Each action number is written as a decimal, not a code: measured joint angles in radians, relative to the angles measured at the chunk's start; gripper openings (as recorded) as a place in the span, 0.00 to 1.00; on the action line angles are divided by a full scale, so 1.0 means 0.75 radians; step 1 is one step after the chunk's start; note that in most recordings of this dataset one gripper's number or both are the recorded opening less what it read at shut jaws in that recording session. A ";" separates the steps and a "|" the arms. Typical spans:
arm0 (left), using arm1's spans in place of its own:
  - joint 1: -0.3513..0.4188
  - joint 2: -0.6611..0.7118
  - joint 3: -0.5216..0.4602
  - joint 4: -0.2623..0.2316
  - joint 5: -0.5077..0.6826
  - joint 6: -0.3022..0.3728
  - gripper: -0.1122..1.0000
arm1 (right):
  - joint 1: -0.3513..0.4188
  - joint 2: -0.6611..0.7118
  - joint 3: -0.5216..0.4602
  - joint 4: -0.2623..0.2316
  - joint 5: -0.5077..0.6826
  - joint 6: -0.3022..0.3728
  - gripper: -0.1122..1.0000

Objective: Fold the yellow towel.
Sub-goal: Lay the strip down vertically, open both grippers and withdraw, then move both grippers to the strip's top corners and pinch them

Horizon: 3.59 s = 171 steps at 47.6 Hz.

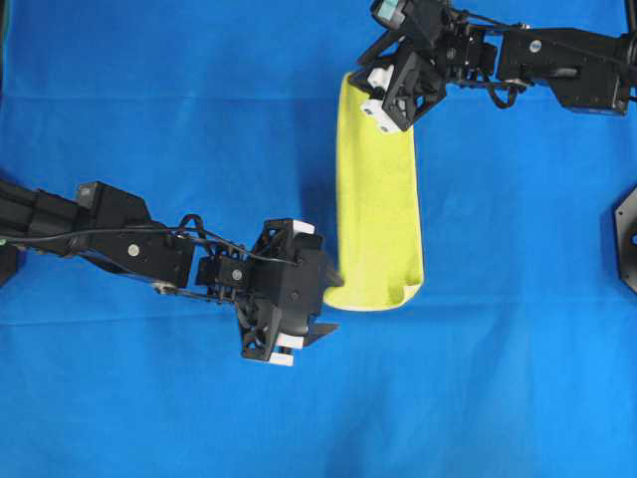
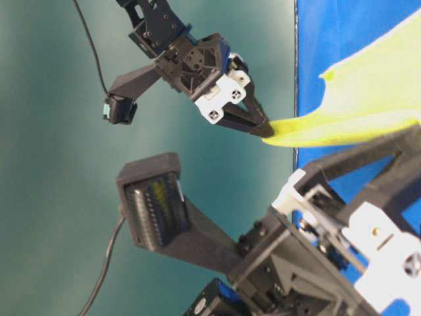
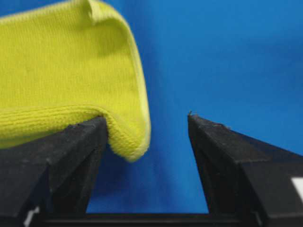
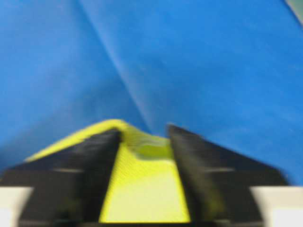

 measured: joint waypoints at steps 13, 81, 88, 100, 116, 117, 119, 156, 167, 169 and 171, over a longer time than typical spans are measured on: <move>0.018 -0.178 0.067 0.000 0.209 0.000 0.73 | 0.000 -0.006 0.000 -0.002 0.016 0.000 0.62; 0.329 -1.107 0.849 0.000 -0.205 -0.031 0.73 | 0.170 -1.025 0.767 0.139 -0.247 0.012 0.62; 0.331 -1.102 0.849 0.002 -0.205 -0.029 0.73 | 0.172 -1.025 0.767 0.139 -0.247 0.012 0.62; 0.352 -1.035 0.763 0.000 -0.241 -0.027 0.72 | 0.119 -0.951 0.702 0.139 -0.241 0.008 0.62; 0.522 -0.589 0.481 0.000 -0.254 -0.022 0.72 | -0.006 -0.495 0.456 0.067 -0.141 -0.006 0.62; 0.532 -0.554 0.458 0.002 -0.256 -0.018 0.72 | -0.008 -0.466 0.438 0.061 -0.129 -0.006 0.62; 0.552 -0.493 0.417 0.000 -0.254 -0.016 0.72 | -0.010 -0.403 0.403 0.049 -0.102 -0.006 0.62; 0.767 0.157 0.053 0.000 -0.260 -0.020 0.70 | -0.112 0.127 0.194 0.000 -0.125 -0.008 0.62; 0.767 0.157 0.053 0.002 -0.256 -0.010 0.43 | -0.125 0.153 0.184 -0.006 -0.127 -0.010 0.44; 0.769 0.157 0.053 0.000 -0.256 -0.008 0.38 | -0.127 0.155 0.184 -0.012 -0.129 -0.010 0.33; 0.767 0.157 0.053 0.000 -0.254 -0.006 0.32 | -0.125 0.155 0.188 -0.016 -0.129 -0.012 0.22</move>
